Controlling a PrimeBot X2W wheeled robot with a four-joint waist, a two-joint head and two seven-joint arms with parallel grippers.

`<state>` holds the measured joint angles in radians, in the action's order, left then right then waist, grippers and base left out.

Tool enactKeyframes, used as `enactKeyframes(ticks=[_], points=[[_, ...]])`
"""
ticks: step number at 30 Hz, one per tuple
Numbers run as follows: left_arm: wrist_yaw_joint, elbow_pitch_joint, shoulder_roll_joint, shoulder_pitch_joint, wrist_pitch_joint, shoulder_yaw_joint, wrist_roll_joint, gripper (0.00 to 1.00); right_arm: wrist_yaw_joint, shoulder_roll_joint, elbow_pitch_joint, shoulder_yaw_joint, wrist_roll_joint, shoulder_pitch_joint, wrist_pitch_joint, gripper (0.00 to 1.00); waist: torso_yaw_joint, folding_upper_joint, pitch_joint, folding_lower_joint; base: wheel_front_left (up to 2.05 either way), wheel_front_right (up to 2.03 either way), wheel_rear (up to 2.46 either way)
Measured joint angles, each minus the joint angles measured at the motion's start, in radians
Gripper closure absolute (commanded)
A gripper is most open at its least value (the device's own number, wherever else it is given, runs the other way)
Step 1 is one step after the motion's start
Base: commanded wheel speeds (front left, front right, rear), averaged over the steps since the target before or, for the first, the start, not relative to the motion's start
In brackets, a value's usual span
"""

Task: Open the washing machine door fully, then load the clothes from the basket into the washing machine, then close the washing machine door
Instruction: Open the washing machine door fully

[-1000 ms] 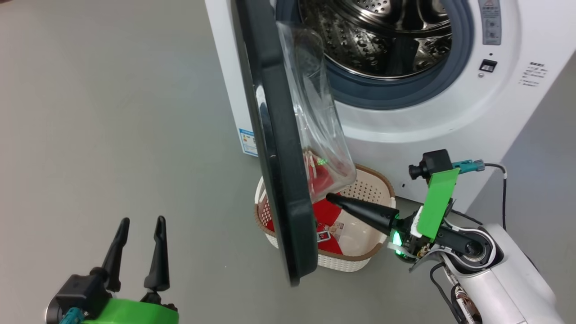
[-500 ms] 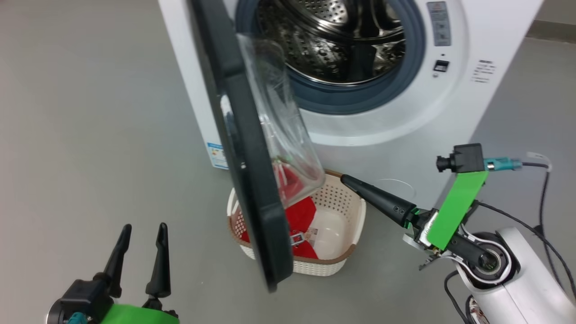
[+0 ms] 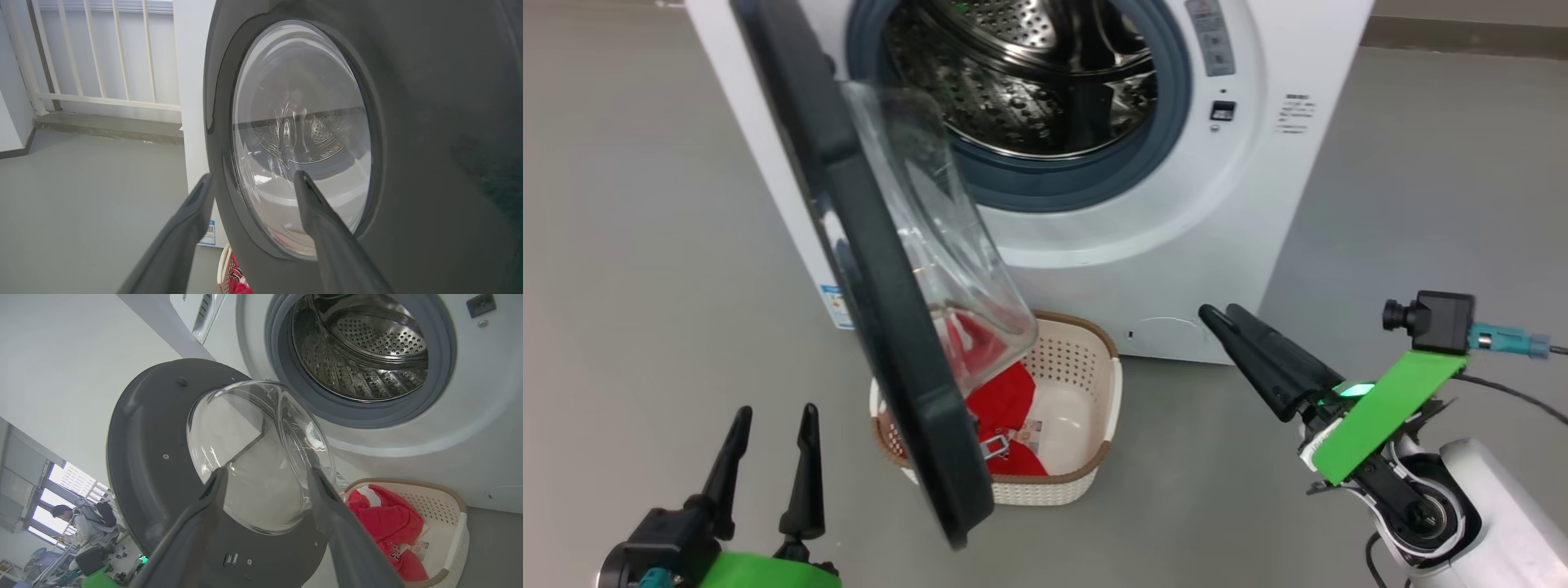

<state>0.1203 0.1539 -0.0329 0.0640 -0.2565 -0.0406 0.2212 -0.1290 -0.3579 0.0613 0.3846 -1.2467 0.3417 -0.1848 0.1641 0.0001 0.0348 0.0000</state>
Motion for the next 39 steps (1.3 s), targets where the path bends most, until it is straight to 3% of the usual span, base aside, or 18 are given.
enactKeyframes(ticks=[14, 20, 39], points=[[0.0, -0.014, 0.0, -0.016, 0.0, 0.011, 0.0, 0.0, 0.0, -0.089, 0.056, 0.072, 0.214, -0.002, 0.381, 0.0, -0.071, 0.0, 0.025, 0.0, 0.0, 0.0, 0.0], [0.007, -0.026, 0.0, -0.019, 0.0, 0.011, 0.002, 0.0, 0.0, -0.093, 0.111, 0.046, 0.298, -0.051, 0.43, 0.0, -0.08, 0.0, 0.029, 0.0, 0.0, 0.0, 0.0], [0.006, -0.041, -0.001, -0.02, 0.0, 0.02, 0.012, 0.0, 0.0, 0.107, 0.124, -0.29, 0.781, -0.222, 0.435, 0.0, -0.084, 0.0, 0.022, 0.0, 0.0, 0.0, 0.0]])
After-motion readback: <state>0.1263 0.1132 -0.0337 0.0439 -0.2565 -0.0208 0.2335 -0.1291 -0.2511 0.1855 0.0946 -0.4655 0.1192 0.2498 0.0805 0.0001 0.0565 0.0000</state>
